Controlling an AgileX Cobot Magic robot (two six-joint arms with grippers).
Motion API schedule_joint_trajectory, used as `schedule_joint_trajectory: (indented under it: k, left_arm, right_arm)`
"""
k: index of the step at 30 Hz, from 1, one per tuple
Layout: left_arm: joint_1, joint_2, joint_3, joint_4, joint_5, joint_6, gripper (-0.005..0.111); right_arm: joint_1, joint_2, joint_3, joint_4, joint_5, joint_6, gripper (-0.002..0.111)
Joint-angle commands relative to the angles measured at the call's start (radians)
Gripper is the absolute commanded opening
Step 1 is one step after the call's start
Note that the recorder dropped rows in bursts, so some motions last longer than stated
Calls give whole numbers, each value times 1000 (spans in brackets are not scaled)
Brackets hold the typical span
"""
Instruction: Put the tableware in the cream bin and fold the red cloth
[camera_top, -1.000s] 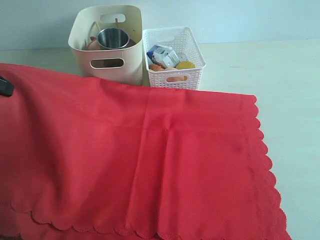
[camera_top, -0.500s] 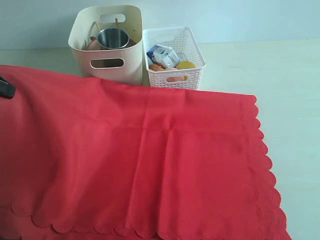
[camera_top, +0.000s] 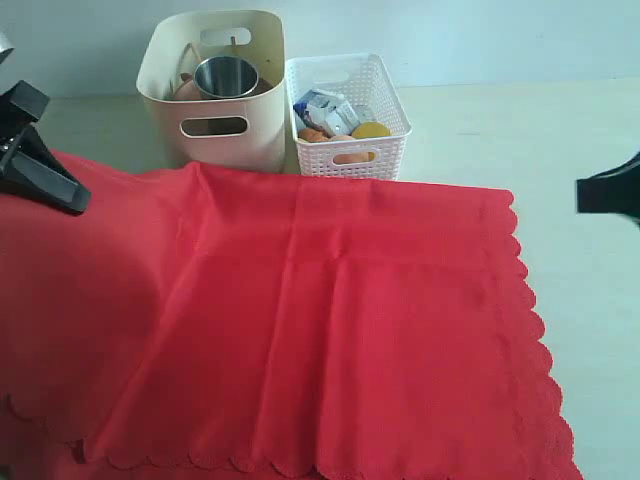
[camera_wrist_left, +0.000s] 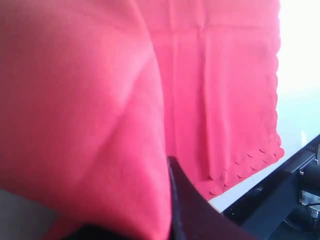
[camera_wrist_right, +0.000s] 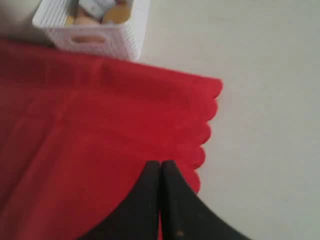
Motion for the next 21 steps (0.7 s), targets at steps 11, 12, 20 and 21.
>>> schedule_joint_trajectory:
  k: [11,12,20,21]
  left_arm:
    - [-114,-15,-6,-21,15,-67,0]
    - [-114,-23,-6,-21,15,-67,0]
    - [-114,-88,-85,-64,12,-85,0]
    - [-121,-90,-96,-78,15,-87,0]
  right_arm:
    - [200,527,-136,-54,-6,1,0]
    - [200,552,-144,-58,-6,5,0]
    - [200,693,-144,-69,-63,23,0]
    - [200,709,-144,-69,-75,23,0]
